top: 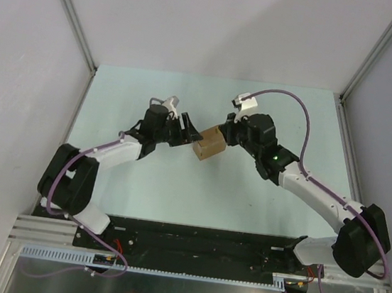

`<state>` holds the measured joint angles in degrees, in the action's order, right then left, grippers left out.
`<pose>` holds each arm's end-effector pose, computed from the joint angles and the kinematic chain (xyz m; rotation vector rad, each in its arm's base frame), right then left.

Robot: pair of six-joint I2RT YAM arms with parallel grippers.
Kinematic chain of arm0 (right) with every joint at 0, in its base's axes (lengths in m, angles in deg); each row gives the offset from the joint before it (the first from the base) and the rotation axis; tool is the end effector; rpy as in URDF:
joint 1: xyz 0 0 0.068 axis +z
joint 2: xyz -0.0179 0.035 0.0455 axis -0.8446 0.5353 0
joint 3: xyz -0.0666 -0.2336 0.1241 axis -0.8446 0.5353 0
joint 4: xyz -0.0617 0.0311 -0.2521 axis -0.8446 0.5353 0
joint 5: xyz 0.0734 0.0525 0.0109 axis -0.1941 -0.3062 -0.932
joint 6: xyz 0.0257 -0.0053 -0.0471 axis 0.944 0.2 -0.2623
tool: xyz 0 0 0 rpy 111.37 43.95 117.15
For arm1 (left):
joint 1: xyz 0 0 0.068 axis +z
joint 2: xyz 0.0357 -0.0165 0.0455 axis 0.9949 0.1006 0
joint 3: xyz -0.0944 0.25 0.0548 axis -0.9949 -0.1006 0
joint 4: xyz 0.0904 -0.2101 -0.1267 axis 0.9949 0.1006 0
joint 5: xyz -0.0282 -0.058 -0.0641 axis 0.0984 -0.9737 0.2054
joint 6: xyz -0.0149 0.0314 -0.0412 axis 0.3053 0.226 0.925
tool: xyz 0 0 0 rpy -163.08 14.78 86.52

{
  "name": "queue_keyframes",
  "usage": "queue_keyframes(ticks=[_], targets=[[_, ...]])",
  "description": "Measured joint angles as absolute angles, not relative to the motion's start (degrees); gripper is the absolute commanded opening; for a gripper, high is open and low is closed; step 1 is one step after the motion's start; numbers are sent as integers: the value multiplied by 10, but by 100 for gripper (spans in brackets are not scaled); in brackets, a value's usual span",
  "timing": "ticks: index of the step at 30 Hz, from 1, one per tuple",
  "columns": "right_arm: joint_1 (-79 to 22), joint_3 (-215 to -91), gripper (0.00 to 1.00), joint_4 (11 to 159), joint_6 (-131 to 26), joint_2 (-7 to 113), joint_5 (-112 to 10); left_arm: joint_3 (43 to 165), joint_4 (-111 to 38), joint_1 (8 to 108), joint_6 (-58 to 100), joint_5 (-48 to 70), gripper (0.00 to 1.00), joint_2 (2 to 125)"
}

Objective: Unpack the express box

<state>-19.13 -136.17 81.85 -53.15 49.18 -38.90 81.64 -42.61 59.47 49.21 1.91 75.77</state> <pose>0.2508 0.1957 0.3205 -0.4703 1.8165 0.4607 0.2984 -0.1492 0.2201 -0.0963 2.2193 -0.9685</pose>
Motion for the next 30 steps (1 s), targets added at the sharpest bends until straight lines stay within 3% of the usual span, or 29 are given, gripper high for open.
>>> queue_keyframes(ticks=[5,16,20,26,30], targets=[[-169,-1362,0,799,-551,494,-411,845,-424,598,533,-24,55,793],[-126,-1362,0,784,-586,524,-422,851,-425,613,576,-42,46,836],[-118,-1362,0,779,-602,531,-422,851,-425,619,590,-43,46,841],[-115,-1361,0,777,-622,549,-422,855,-424,627,605,-55,61,848],[-115,-1361,0,774,-630,555,-422,868,-422,628,606,-56,60,848]])
